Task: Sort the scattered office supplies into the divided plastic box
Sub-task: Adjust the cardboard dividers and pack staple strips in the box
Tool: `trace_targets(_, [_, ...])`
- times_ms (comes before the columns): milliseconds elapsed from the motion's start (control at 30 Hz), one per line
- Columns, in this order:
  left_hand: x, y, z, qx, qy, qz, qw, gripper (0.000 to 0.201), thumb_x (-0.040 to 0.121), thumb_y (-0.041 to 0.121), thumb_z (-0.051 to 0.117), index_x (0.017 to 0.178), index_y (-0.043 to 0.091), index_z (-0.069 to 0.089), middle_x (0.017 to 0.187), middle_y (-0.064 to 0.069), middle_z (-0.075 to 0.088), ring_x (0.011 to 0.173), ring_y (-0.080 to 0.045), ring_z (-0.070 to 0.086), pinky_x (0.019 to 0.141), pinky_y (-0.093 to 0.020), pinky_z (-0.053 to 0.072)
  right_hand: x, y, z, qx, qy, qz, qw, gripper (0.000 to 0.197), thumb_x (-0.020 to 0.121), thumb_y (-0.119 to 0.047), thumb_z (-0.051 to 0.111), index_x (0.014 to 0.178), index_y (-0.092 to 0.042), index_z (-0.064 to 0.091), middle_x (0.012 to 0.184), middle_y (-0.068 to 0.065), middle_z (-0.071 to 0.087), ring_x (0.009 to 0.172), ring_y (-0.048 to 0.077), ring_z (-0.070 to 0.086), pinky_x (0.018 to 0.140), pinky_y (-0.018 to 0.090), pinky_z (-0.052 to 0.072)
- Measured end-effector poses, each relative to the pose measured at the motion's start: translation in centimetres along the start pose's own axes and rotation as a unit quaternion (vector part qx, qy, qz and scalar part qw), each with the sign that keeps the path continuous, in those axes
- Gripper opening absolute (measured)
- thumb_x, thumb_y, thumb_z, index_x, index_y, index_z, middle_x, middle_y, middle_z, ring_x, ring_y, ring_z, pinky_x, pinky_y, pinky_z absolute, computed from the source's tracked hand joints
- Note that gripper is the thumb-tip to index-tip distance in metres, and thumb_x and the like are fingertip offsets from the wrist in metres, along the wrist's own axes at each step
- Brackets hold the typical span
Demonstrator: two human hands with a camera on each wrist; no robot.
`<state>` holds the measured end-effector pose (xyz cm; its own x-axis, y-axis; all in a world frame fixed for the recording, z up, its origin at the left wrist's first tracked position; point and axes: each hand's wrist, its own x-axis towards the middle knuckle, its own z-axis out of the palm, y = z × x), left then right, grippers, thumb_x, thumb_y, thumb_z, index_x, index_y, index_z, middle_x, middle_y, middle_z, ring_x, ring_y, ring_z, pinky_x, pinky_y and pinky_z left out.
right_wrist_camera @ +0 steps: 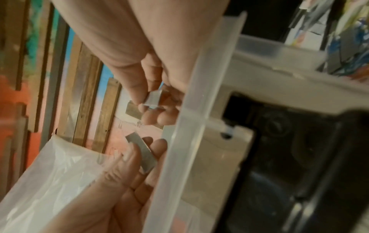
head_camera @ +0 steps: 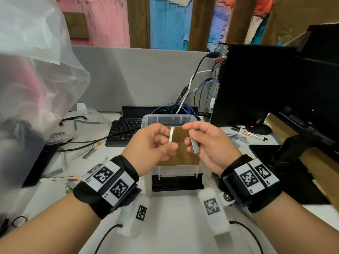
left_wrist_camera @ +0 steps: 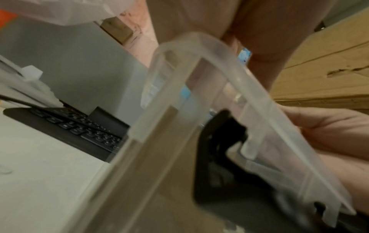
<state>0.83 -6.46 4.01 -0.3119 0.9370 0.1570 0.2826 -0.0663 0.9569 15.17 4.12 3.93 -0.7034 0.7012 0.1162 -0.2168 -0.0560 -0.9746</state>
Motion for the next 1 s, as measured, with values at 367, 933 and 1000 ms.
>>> trace_targets(367, [0.13,0.72,-0.71,-0.051,-0.068,-0.030,0.996,0.021,0.079,0.008,0.070,0.100,0.006,0.063,0.088,-0.015,0.073,0.079,-0.023,0.072,0.064,-0.025,0.058,-0.05,0.15,-0.59,0.104,-0.013,-0.047,0.993,0.015,0.070,-0.015,0.071,0.084,-0.013,0.065,0.072,0.007,0.057,0.061,0.012,0.051,0.054,0.024,0.038])
trace_targets(933, [-0.06,0.73,-0.50,-0.026,-0.092,-0.043,0.995,0.019,0.085,0.007,0.066,0.103,0.009,0.069,0.091,-0.010,0.074,0.083,-0.020,0.073,0.069,-0.024,0.059,-0.06,0.57,0.04,-0.064,0.021,-0.070,0.995,0.014,0.089,0.000,0.057,0.090,-0.013,0.063,0.080,0.006,0.063,0.071,0.012,0.059,0.059,0.025,0.047])
trace_targets(1000, [-0.06,0.67,-0.42,-0.026,-0.088,-0.048,0.995,0.020,0.085,0.007,0.066,0.105,0.009,0.069,0.091,-0.010,0.074,0.084,-0.019,0.073,0.071,-0.025,0.059,-0.05,0.69,0.18,-0.109,0.026,-0.085,0.990,0.013,0.088,-0.001,0.060,0.091,-0.013,0.064,0.080,0.007,0.064,0.072,0.015,0.060,0.060,0.028,0.048])
